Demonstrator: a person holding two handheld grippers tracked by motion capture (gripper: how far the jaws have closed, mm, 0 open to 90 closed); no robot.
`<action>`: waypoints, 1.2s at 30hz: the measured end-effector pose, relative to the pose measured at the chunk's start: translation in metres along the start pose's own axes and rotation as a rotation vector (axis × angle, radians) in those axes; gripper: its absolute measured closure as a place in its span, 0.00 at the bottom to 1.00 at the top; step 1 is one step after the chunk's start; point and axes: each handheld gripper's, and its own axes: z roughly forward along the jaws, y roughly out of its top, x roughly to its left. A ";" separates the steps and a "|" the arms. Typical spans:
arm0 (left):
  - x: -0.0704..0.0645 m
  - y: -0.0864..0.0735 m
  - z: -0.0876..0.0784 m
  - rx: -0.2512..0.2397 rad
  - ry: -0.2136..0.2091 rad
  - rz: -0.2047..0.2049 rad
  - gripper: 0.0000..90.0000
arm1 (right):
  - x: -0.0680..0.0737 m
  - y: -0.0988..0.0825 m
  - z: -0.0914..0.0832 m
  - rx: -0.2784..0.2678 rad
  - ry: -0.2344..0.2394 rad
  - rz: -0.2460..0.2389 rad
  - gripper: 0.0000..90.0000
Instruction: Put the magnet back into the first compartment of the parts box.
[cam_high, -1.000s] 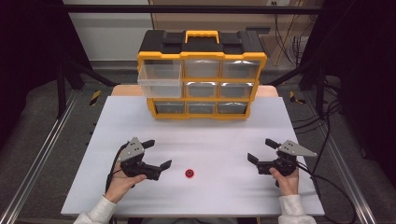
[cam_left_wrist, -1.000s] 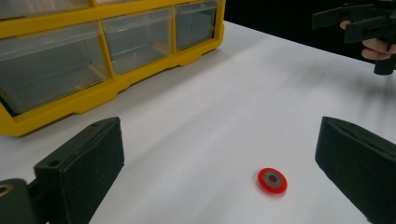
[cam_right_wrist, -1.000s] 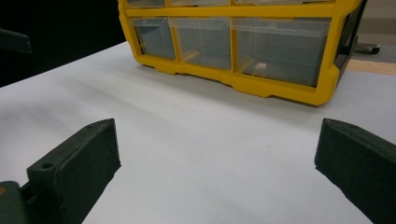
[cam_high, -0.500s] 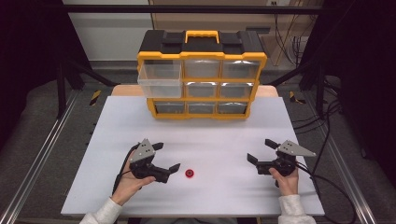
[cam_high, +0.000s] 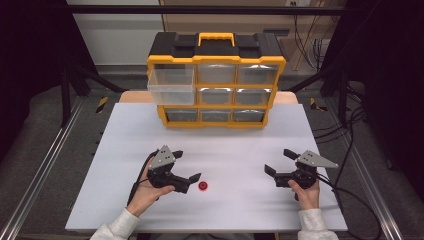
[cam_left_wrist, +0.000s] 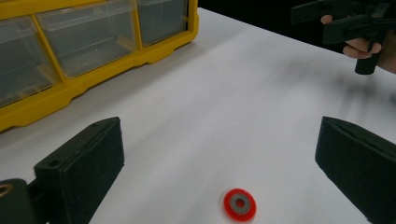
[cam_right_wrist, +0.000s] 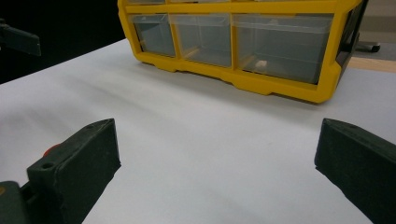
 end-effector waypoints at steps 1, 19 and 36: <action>0.000 0.001 0.001 0.001 0.000 -0.002 0.01 | 0.000 0.000 0.000 0.001 0.001 0.001 0.00; -0.005 -0.005 0.031 0.095 -0.011 -0.012 0.01 | 0.000 0.000 -0.001 -0.001 0.003 0.006 0.00; -0.010 -0.022 0.047 0.215 -0.009 -0.006 0.04 | 0.000 0.000 0.000 0.004 0.001 0.001 0.00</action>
